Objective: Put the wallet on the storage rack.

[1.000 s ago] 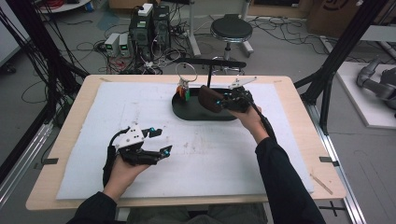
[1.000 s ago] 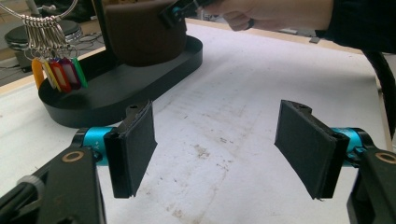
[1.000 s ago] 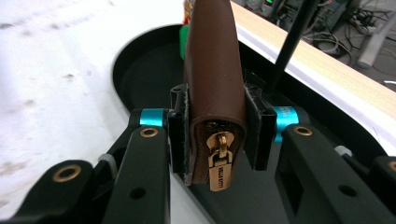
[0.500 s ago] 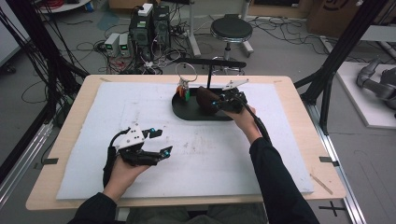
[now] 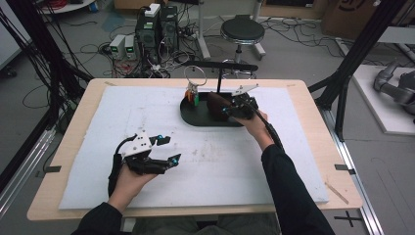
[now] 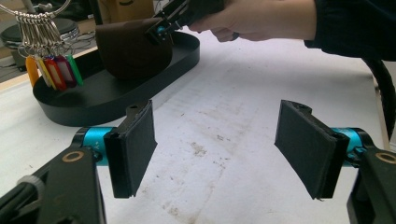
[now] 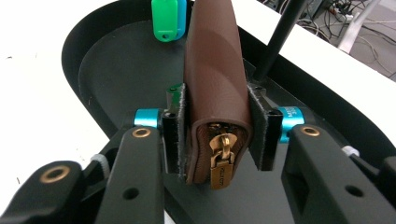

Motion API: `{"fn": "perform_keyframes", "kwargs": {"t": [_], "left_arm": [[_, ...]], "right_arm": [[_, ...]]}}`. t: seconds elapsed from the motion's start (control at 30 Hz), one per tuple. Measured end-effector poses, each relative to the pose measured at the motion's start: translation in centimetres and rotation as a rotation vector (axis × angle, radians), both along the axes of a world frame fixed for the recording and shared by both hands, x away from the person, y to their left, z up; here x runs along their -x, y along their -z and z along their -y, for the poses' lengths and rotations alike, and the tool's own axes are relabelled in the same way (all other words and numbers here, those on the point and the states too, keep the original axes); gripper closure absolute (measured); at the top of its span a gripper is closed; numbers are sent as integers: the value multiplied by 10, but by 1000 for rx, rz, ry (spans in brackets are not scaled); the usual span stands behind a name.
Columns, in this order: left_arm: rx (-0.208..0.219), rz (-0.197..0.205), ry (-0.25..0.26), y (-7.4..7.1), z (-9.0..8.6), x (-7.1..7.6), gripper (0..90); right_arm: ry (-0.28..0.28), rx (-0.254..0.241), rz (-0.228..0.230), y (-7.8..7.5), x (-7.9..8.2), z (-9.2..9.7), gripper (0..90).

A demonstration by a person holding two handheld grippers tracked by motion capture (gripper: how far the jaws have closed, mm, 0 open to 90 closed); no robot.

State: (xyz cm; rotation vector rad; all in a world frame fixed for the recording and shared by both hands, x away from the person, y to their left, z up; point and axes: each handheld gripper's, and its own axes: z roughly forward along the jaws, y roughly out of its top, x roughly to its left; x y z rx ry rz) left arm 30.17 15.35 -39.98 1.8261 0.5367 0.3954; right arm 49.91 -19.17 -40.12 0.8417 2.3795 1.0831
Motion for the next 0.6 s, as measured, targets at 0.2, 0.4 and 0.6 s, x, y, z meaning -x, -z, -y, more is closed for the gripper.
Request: {"fn": "perform_keyframes", "kwargs": {"t": [0.2,0.4,0.6], "left_arm": [[-5,-3,-4,1,-1,-1,285],[-5,-10,-8,1,-1,-4,285],[-8,-15,-9,3,0,-8,285]], "right_arm": [[16,-15,-26,-4,2,5,477],[9,-58,-34,-19,10,18,406],[-13,-129,-18,-34,27,40,374]]}}
